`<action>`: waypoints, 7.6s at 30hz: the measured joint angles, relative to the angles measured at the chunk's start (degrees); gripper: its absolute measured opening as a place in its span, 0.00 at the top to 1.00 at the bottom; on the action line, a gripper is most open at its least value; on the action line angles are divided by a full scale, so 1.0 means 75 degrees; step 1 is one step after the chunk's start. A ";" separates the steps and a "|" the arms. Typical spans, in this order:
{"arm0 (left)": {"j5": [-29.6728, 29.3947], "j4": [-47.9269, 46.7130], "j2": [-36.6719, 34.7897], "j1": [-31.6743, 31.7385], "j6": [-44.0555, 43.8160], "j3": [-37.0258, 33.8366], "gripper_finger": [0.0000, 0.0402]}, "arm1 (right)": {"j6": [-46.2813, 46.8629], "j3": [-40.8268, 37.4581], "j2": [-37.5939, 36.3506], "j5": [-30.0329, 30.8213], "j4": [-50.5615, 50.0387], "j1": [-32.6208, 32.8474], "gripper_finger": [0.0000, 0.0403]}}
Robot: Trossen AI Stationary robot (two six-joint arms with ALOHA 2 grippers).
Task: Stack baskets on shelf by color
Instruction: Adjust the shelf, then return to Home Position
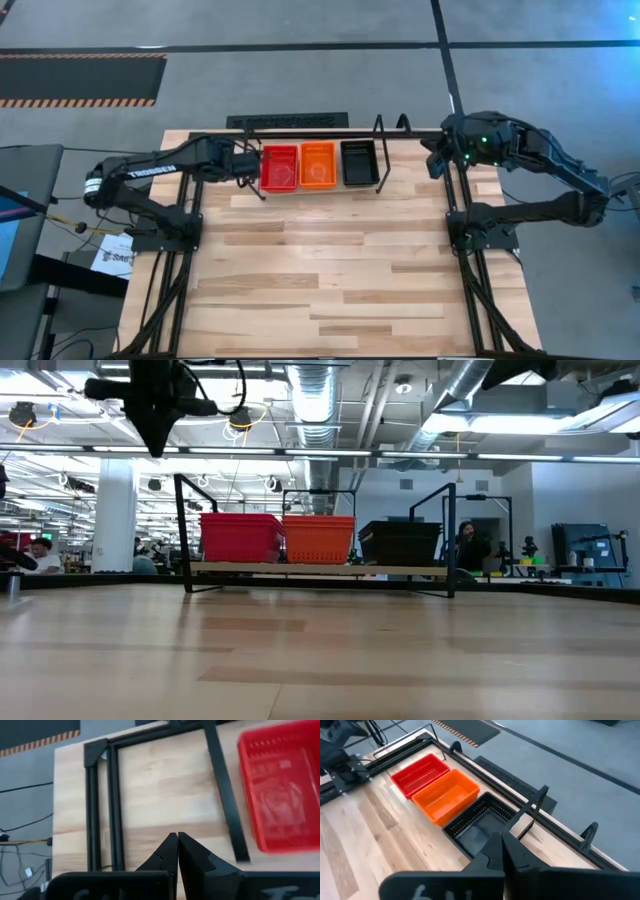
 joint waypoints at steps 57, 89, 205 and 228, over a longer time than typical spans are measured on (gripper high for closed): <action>0.2148 0.4626 0.0012 0.2701 0.3136 -0.1063 1.00 | -0.0287 -0.0009 0.0148 0.0035 0.0323 0.0591 1.00; 0.1911 0.3442 -0.0047 0.2602 0.3428 -0.1063 1.00 | 0.0892 -0.0010 0.1867 0.1631 -0.2210 0.0512 1.00; 0.2969 1.0025 -0.4655 0.0668 0.6144 -0.6920 1.00 | 0.0256 -0.6030 -0.6736 -0.2978 0.6346 0.1306 1.00; 0.5294 1.0728 -0.5081 0.0063 0.5729 -0.6921 1.00 | 0.0727 -0.6374 -0.6689 -0.3169 0.5806 0.1330 1.00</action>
